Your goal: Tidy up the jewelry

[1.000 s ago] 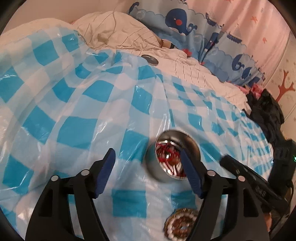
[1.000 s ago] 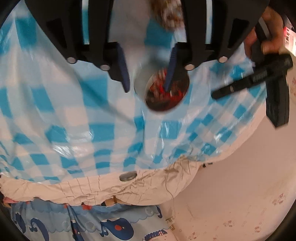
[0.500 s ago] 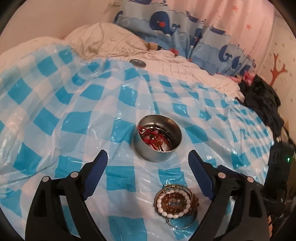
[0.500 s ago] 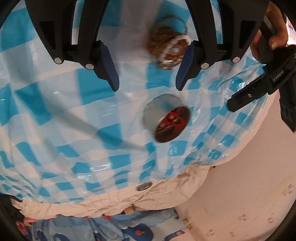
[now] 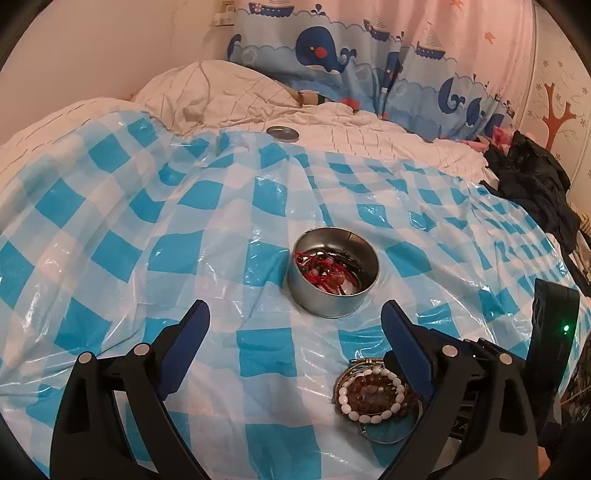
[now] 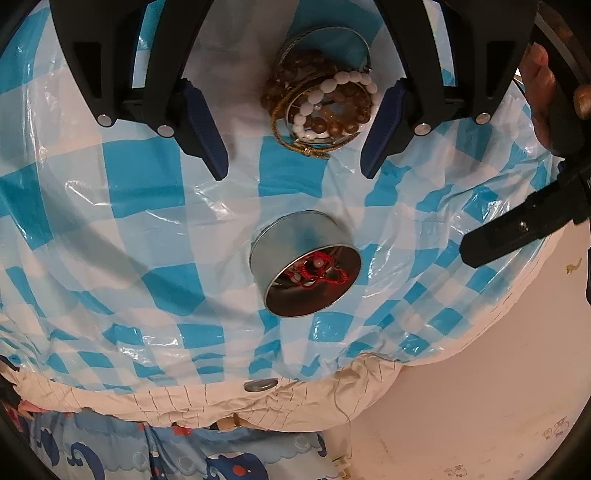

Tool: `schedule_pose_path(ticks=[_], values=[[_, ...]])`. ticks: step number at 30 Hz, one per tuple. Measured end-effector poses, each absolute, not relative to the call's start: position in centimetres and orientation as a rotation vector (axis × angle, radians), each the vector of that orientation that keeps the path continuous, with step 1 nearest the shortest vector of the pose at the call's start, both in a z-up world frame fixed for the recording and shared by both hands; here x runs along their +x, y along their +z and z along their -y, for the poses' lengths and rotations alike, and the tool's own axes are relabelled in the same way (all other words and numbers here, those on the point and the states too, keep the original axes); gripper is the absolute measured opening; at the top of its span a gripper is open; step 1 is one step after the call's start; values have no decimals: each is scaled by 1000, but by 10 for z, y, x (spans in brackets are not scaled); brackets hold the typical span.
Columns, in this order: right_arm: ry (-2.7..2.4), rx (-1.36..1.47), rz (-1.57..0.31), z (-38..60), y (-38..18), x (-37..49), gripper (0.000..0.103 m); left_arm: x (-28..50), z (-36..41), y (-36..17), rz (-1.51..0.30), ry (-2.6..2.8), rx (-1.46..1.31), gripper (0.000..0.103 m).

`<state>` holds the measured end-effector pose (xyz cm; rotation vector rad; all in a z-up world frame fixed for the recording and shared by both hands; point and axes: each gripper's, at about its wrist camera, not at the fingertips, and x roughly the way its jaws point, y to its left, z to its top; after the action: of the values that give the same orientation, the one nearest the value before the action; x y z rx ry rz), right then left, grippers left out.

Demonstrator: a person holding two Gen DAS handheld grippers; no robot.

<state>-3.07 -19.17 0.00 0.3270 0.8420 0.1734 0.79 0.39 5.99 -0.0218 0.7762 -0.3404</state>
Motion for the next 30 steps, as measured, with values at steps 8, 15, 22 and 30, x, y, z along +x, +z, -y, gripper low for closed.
schedule_pose_path(ticks=[8,15,22,30], values=[[182,319,-848,190,0,-31,77,11,9,56,-786,-352,-1,90],[182,318,-856,188,-1,-32,78,11,11,56,-787,-348,1,91],[189,312,-863,186,-2,-31,79,13,11,55,-786,-341,0,91],[191,307,-872,185,-4,-31,80,13,8,53,-790,-338,3,93]])
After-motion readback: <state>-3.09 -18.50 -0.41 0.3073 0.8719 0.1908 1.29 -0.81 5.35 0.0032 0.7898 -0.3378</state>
